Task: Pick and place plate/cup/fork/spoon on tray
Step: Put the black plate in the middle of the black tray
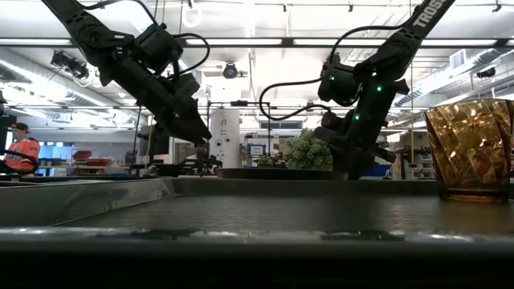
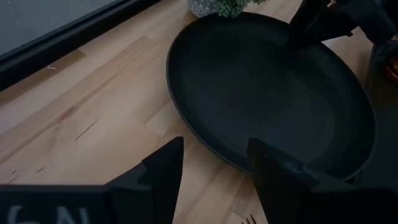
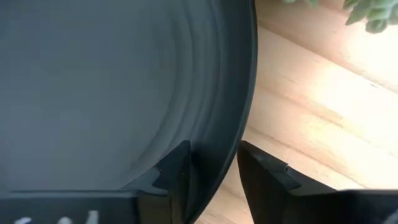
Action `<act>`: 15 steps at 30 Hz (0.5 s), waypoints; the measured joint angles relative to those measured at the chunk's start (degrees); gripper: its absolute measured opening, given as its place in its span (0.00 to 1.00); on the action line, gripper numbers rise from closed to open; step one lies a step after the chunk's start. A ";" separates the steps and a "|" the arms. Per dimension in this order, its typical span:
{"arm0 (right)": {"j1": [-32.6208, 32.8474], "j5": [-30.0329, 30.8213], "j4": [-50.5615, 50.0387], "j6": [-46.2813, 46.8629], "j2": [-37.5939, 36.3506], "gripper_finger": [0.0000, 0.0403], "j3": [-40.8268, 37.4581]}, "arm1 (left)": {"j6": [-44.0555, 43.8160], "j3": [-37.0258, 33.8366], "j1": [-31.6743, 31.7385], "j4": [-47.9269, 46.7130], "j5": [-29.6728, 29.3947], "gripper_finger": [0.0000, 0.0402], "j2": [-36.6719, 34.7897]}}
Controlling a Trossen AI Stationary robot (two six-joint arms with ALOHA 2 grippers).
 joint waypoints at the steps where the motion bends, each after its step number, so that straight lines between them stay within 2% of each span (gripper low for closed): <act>1: -0.02 -0.02 0.02 0.00 0.00 0.32 0.00 | -0.01 0.00 0.00 -0.01 0.00 0.47 -0.01; 15: -0.27 -0.04 0.46 -0.35 -0.02 0.20 0.00 | 0.63 0.00 -0.02 -0.02 0.02 0.47 0.00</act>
